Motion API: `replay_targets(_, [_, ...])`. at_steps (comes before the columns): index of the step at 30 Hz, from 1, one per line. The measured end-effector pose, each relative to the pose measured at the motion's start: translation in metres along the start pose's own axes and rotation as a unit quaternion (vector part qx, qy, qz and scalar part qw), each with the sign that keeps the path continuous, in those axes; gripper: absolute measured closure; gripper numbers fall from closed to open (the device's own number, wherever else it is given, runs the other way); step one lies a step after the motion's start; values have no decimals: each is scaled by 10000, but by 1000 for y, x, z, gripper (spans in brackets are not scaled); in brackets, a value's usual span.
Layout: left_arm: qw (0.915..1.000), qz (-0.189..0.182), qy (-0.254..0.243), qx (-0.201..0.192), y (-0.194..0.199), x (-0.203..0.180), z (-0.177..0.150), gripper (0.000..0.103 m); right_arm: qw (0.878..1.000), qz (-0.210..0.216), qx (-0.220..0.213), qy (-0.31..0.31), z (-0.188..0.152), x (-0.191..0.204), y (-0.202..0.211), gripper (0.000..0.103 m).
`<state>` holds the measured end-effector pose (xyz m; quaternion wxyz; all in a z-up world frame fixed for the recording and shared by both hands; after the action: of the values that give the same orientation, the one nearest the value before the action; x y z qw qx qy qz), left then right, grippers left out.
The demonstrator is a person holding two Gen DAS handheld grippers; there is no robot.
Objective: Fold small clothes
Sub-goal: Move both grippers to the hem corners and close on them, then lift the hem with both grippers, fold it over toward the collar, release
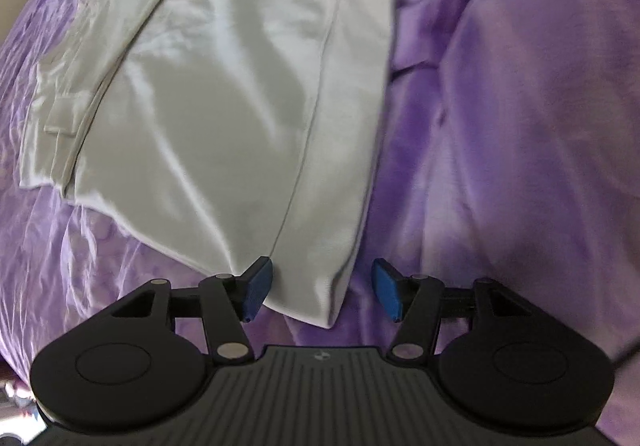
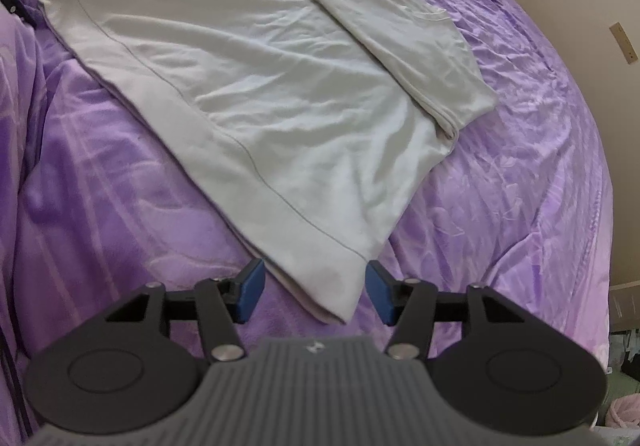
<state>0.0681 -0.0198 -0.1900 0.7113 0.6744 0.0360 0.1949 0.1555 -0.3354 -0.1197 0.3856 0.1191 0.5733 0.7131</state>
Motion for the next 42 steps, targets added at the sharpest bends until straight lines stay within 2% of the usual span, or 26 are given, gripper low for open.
replay_targets(2, [9998, -14, 175, 10, -2, 3, 3, 60, 10000, -14, -12, 55, 1, 3, -2, 51])
replay_targets(3, [9997, -27, 256, 0, -1, 5, 4, 80, 10000, -14, -18, 87, 1, 4, -2, 51])
replay_targets(4, [9994, -51, 346, -54, 2, 8, 7, 95, 9999, -12, -26, 142, 2, 7, -2, 51])
replay_targets(8, [9969, 174, 665, -374, 26, 23, 13, 97, 9986, -74, -15, 517, 0, 15, -3, 45])
replay_targets(13, [9863, 398, 1302, -928, 67, 50, 19, 97, 9959, -236, 44, 868, -3, 19, -9, 45])
replay_targets(18, [9774, 784, 1714, -961, 83, 63, 25, 97, 9895, -531, 159, 1335, -12, 24, -21, 45])
replay_targets(21, [9737, 719, 1915, -1005, 87, 66, 26, 97, 9885, -565, 74, 1402, -12, 24, -21, 47])
replay_targets(31, [9729, 769, 1942, -992, 88, 63, 21, 97, 9778, -697, -260, 1958, -22, 26, -32, 48])
replay_targets(32, [9721, 764, 1973, -1009, 88, 63, 20, 97, 9766, -736, -296, 2001, -23, 28, -34, 52])
replay_targets(34, [9706, 811, 2043, -976, 88, 65, 17, 97, 9724, -758, -286, 2188, -25, 37, -37, 72])
replay_targets(35, [9700, 829, 2076, -952, 88, 67, 16, 97, 9679, -819, -261, 2364, -27, 44, -39, 89])
replay_targets(36, [9691, 834, 2120, -944, 88, 67, 16, 97, 9631, -954, -209, 2508, -28, 47, -40, 100])
replay_targets(37, [9683, 823, 2158, -957, 88, 67, 15, 97, 9609, -1084, -152, 2543, -27, 47, -41, 103])
replay_targets(39, [9665, 832, 2203, -1021, 92, 67, 14, 97, 9687, -1122, -201, 2206, -18, 40, -30, 103])
replay_targets(42, [9631, 911, 2236, -1190, 106, 67, 14, 98, 9818, -1290, -669, 1219, 4, 2, 3, 103])
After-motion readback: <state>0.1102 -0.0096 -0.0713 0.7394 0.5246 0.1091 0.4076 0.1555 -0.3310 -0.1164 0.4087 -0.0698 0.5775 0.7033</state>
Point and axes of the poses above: each gripper's, at about its wrist camera, not at the fingertips, and y roughly against the way its jaws point, x to its left, z to its top, the point moved 7 cm from there along -y, roughly the way its jaws point, and after that the axes turned 11 degrees about -y, right-handed, at the moved point
